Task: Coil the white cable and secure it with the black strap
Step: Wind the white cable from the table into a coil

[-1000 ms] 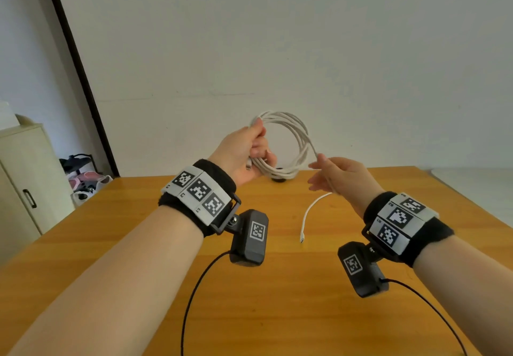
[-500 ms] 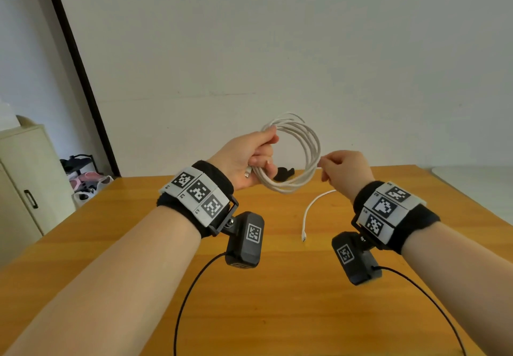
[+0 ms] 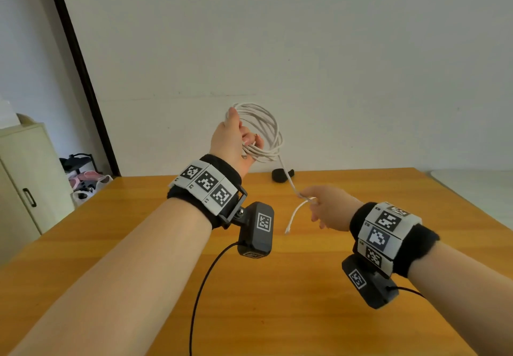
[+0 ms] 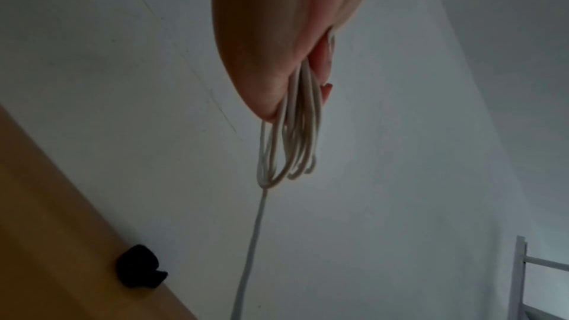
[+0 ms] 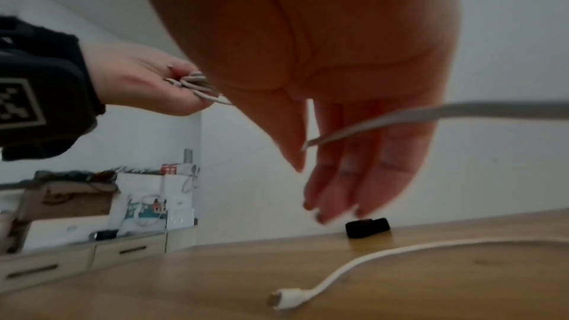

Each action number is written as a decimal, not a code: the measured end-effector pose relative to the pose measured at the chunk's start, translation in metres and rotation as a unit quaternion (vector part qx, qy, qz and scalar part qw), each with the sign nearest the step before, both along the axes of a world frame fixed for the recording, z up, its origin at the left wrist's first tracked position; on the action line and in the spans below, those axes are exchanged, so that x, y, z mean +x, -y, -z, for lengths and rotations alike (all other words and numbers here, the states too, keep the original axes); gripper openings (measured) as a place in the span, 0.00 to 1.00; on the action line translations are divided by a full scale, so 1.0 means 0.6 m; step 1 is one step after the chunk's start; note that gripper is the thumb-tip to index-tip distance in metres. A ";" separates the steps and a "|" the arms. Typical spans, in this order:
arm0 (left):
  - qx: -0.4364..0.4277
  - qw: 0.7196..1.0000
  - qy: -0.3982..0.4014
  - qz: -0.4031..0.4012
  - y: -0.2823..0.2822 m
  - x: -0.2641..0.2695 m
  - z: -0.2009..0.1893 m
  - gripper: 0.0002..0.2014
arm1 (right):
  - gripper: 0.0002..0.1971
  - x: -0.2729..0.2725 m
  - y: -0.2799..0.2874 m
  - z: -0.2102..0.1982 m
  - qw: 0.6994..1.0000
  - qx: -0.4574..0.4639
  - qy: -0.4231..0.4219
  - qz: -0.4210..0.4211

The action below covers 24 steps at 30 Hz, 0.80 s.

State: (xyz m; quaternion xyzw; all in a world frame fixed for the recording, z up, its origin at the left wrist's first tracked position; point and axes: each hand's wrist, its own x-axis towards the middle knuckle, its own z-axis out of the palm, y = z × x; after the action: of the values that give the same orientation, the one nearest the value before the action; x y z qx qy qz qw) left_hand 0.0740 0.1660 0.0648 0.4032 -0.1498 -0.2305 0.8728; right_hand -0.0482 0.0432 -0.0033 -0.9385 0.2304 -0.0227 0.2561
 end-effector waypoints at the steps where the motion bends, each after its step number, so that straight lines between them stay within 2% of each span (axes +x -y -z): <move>1: -0.003 1.000 0.009 -0.004 0.001 0.000 -0.001 0.19 | 0.21 -0.002 -0.002 -0.002 1.000 -0.007 -0.003 -0.003; 5: 0.038 0.997 0.067 -0.010 0.014 -0.012 0.006 0.18 | 0.16 0.000 -0.012 -0.020 0.991 -0.133 0.025 -0.022; 8: 0.128 0.977 0.168 -0.037 0.025 -0.022 0.020 0.13 | 0.13 0.001 -0.024 -0.030 0.982 -0.169 0.074 -0.041; 11: 0.203 0.945 0.252 -0.039 0.030 -0.028 0.035 0.09 | 0.17 -0.004 -0.034 -0.040 0.977 -0.155 0.130 -0.060; 13: 0.259 0.915 0.307 -0.038 0.032 -0.033 0.043 0.10 | 0.16 -0.007 -0.037 -0.046 0.973 -0.148 0.160 -0.072; 17: 0.348 0.848 0.400 -0.028 0.030 -0.044 0.054 0.12 | 0.02 -0.008 -0.037 -0.058 0.960 -0.164 0.217 -0.067; 19: 0.368 0.832 0.415 -0.005 0.029 -0.047 0.058 0.11 | 0.09 -0.009 -0.034 -0.059 0.956 -0.182 0.226 -0.036; 21: 0.380 0.831 0.407 0.026 0.028 -0.050 0.062 0.08 | 0.15 -0.008 -0.029 -0.063 0.951 -0.202 0.235 -0.005; 24: 0.417 0.812 0.408 0.032 0.027 -0.049 0.066 0.09 | 0.16 -0.011 -0.017 -0.071 0.952 -0.187 0.241 0.018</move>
State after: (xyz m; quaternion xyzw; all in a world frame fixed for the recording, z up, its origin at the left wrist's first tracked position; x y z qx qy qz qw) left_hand 0.0446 0.1498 0.0251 0.7803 -0.3944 -0.1127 0.4721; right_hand -0.0546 0.0535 0.0392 -0.9321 0.1702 -0.2950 0.1235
